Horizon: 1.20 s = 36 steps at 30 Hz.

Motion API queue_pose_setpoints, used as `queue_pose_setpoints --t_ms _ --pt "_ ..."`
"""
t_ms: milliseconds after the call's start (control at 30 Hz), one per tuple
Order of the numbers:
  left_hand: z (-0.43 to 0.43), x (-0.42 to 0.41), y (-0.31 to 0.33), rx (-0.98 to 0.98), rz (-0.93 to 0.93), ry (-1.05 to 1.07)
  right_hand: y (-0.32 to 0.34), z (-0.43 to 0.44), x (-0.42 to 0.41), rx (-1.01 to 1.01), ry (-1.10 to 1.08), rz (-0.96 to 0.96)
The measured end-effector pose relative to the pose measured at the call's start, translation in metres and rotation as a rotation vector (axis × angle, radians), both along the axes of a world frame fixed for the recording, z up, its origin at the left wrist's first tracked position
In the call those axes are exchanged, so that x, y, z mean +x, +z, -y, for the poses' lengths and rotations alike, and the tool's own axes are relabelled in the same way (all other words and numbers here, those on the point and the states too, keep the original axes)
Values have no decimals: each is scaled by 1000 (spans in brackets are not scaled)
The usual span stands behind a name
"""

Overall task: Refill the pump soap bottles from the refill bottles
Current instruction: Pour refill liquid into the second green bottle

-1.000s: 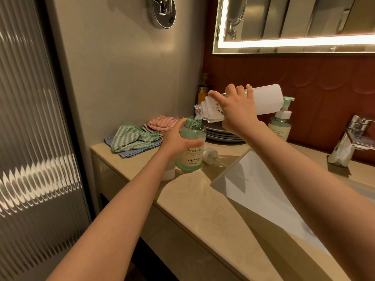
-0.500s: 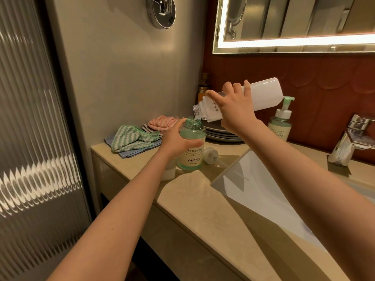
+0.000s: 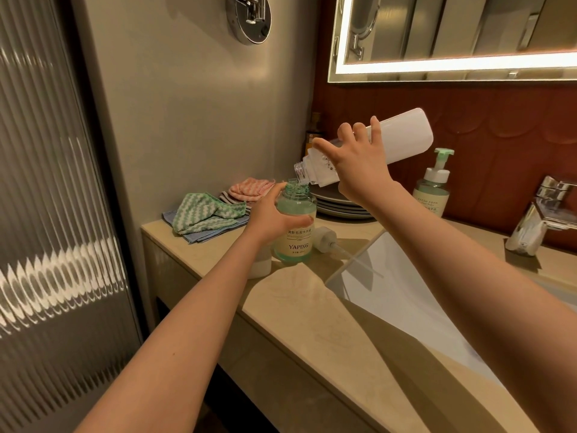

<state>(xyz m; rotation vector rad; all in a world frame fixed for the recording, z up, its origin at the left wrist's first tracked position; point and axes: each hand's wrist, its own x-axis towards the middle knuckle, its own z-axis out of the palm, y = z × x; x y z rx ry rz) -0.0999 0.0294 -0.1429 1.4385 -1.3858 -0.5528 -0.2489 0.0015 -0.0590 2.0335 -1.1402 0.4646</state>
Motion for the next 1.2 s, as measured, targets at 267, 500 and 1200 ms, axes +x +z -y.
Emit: queue_pose_setpoints --t_ms 267,500,1200 --pt "2 2 -2 -8 -9 -4 1 -2 1 -2 9 -12" --pt "4 3 -3 -10 -6 -7 4 -4 4 -23 15 -52" --pt "-3 0 3 -12 23 -11 10 -7 11 -121 62 -213"
